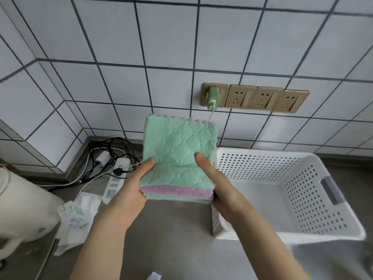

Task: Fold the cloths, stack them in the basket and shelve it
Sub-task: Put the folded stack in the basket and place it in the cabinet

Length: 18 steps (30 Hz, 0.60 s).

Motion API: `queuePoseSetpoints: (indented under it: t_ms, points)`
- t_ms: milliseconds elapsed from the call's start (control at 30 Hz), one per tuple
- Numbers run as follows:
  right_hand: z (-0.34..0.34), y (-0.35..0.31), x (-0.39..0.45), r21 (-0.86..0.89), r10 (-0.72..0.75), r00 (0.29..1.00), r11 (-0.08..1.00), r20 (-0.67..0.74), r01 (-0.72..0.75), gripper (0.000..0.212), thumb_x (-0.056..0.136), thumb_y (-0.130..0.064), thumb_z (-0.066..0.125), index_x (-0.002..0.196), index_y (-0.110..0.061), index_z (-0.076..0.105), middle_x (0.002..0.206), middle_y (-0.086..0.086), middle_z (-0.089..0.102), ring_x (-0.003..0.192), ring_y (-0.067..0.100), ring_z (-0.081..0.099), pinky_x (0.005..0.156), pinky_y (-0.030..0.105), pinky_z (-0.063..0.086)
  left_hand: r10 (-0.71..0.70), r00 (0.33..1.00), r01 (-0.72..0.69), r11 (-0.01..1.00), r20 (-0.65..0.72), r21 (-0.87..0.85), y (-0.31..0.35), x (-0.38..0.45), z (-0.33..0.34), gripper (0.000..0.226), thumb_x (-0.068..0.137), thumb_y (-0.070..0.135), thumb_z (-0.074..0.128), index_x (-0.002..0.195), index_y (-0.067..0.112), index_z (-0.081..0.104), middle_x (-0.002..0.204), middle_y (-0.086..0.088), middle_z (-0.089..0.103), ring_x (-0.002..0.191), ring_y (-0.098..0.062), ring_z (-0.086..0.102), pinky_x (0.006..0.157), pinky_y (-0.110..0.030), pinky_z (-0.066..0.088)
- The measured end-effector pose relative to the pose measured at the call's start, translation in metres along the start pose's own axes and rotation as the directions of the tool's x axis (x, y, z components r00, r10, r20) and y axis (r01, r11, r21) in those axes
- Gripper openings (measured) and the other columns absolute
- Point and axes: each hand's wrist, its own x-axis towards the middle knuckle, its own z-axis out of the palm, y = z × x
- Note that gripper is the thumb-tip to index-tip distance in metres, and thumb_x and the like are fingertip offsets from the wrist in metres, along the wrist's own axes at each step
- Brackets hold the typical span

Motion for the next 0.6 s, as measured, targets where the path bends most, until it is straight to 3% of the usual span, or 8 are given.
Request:
queuePoseSetpoints:
  t_ms: [67,133,167,233,333,433,533,600]
  points:
    - [-0.023,-0.018,-0.02,-0.043,-0.022,1.0,0.999,-0.014,0.022,0.051,0.088,-0.052,0.057,0.126,-0.019,0.061,0.124,0.003,0.065,0.118,0.019,0.06,0.11,0.039,0.035,0.04,0.999,-0.039,0.995,-0.006,0.092,-0.011,-0.002,0.028,0.036,0.076,0.038,0.067,0.111,0.027,0.068,0.109,0.008,0.071,0.109,-0.012,0.063,0.1,-0.038,0.045]
    - [-0.058,-0.032,-0.044,-0.067,-0.033,0.999,0.997,-0.027,0.031,0.049,0.091,-0.047,0.055,0.128,-0.015,0.06,0.125,0.006,0.065,0.118,0.022,0.06,0.109,0.041,0.036,-0.015,0.999,0.02,0.986,-0.036,0.167,-0.03,0.005,0.064,0.017,0.081,0.022,0.071,0.096,0.028,0.066,0.095,0.017,0.07,0.093,0.007,0.062,0.095,-0.023,0.047]
    - [-0.075,-0.036,-0.054,-0.07,-0.029,0.999,0.997,-0.033,0.027,0.047,0.092,-0.044,0.053,0.129,-0.014,0.058,0.126,0.006,0.064,0.118,0.023,0.06,0.109,0.041,0.037,-0.051,0.999,0.05,0.985,0.004,0.165,-0.038,0.005,0.082,0.015,0.081,0.016,0.068,0.094,0.019,0.061,0.096,0.01,0.067,0.089,0.005,0.06,0.087,-0.018,0.045]
    - [-0.11,-0.044,-0.075,-0.058,-0.006,0.999,0.998,-0.04,0.004,0.046,0.094,-0.04,0.051,0.13,-0.011,0.056,0.128,0.008,0.063,0.119,0.023,0.059,0.108,0.04,0.038,-0.086,0.992,0.075,0.992,0.098,0.106,-0.055,0.011,0.116,0.041,0.064,0.017,0.065,0.103,0.011,0.054,0.103,-0.01,0.054,0.095,-0.017,0.051,0.081,-0.029,0.036]
    - [-0.158,-0.046,-0.088,-0.072,0.092,0.994,0.993,-0.051,-0.096,0.048,0.093,-0.039,0.053,0.13,-0.009,0.055,0.128,0.01,0.062,0.119,0.023,0.059,0.108,0.04,0.04,-0.211,0.968,0.202,0.976,0.133,0.078,-0.079,0.027,0.153,0.046,0.059,0.012,0.058,0.105,0.006,0.059,0.106,-0.018,0.061,0.103,-0.03,0.057,0.088,-0.038,0.042]
    - [-0.209,-0.042,-0.084,-0.032,0.222,0.974,0.974,-0.047,-0.223,0.066,0.083,-0.04,0.07,0.137,-0.012,0.046,0.132,0.01,0.059,0.123,0.027,0.055,0.112,0.046,0.034,-0.346,0.933,0.337,0.936,0.096,0.1,-0.098,0.051,0.177,0.039,0.058,0.008,0.055,0.097,0.01,0.055,0.102,-0.013,0.059,0.103,-0.029,0.06,0.079,-0.034,0.048]
    - [-0.244,-0.031,-0.067,0.027,0.331,0.943,0.943,-0.029,-0.33,0.074,0.074,-0.041,0.077,0.136,-0.015,0.046,0.132,0.013,0.058,0.122,0.033,0.055,0.11,0.053,0.034,-0.441,0.897,0.432,0.887,0.02,0.164,-0.106,0.078,0.187,0.047,0.055,0.007,0.058,0.101,0.012,0.05,0.109,-0.013,0.056,0.111,-0.033,0.06,0.094,-0.049,0.047]
    - [-0.257,-0.022,-0.051,0.004,0.413,0.909,0.911,-0.053,-0.413,0.073,0.068,-0.04,0.076,0.132,-0.019,0.047,0.129,0.012,0.06,0.119,0.035,0.056,0.106,0.054,0.037,-0.461,0.882,0.47,0.84,-0.101,0.27,-0.116,0.098,0.187,0.048,0.048,0.011,0.059,0.094,0.012,0.047,0.102,-0.012,0.054,0.101,-0.031,0.061,0.094,-0.053,0.045]
